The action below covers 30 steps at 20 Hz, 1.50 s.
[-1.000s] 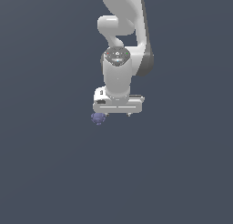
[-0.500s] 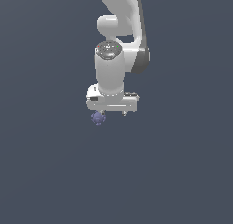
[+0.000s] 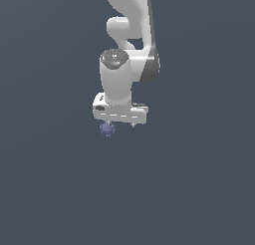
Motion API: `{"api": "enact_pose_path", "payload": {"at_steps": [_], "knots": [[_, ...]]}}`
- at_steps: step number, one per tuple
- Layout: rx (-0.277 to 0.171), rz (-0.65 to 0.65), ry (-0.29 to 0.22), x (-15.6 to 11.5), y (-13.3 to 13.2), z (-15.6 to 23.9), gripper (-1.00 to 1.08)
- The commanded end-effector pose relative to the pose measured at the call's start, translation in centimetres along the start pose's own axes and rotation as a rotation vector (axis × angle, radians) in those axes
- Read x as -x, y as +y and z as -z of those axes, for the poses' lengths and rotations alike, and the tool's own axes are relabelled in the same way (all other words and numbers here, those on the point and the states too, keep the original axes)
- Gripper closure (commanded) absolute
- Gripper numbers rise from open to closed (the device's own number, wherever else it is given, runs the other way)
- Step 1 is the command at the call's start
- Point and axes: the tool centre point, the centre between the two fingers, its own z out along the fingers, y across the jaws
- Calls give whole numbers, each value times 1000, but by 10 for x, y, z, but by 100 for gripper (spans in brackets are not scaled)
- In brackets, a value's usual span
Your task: Pick up the object and move it to a goal position.
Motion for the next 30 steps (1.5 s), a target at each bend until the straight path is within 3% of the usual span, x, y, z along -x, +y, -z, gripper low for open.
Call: {"api": "enact_pose_path", "payload": {"at_steps": [1, 16, 30], "knots": [[0, -48, 0, 4, 8, -8, -92], [13, -459, 11, 44, 78, -65, -92], [16, -522, 14, 52, 88, -81, -92]]}}
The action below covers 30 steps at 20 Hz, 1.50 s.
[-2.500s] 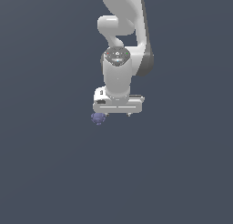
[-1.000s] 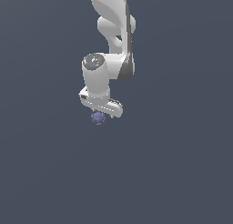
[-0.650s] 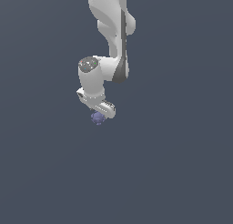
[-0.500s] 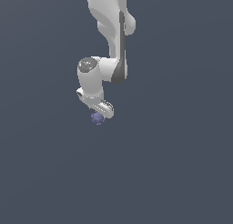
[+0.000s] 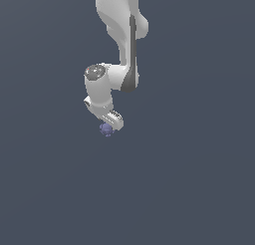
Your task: Pick up the object and move it to a goal position.
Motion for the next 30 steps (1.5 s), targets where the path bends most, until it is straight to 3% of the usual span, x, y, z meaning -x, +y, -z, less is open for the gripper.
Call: {"api": "enact_pose_path", "payload": {"at_steps": [1, 13, 14, 30], "knots": [[1, -1, -1, 0, 1, -7, -92], [0, -6, 0, 1, 1, -46, -92], [0, -6, 0, 1, 1, -46, 108], [-1, -5, 0, -3, 1, -35, 108]]}}
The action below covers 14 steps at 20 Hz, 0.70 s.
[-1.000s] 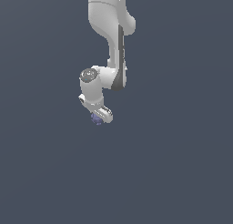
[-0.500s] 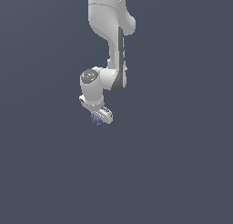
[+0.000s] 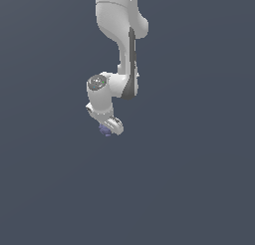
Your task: Pick up the object and move it to a goal position.
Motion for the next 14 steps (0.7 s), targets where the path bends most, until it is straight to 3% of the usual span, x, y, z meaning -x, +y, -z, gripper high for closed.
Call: {"api": "enact_pose_path", "payload": {"at_steps": [1, 14], "knots": [[-1, 0, 1, -3, 0, 8, 108], [1, -2, 1, -37, 4, 102, 108]]}}
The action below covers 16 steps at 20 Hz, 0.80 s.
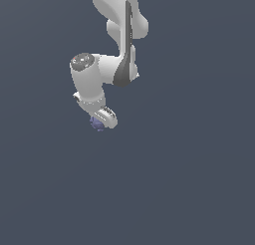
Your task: Pick up the object and move it to a goal position.
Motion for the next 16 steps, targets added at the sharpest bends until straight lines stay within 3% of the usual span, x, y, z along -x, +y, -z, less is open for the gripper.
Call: {"api": "enact_pose_path", "payload": {"at_steps": [1, 8, 16], "knots": [[0, 0, 0, -9, 1, 25, 108], [0, 0, 0, -32, 2, 85, 108], [0, 0, 0, -48, 2, 122, 108]]}}
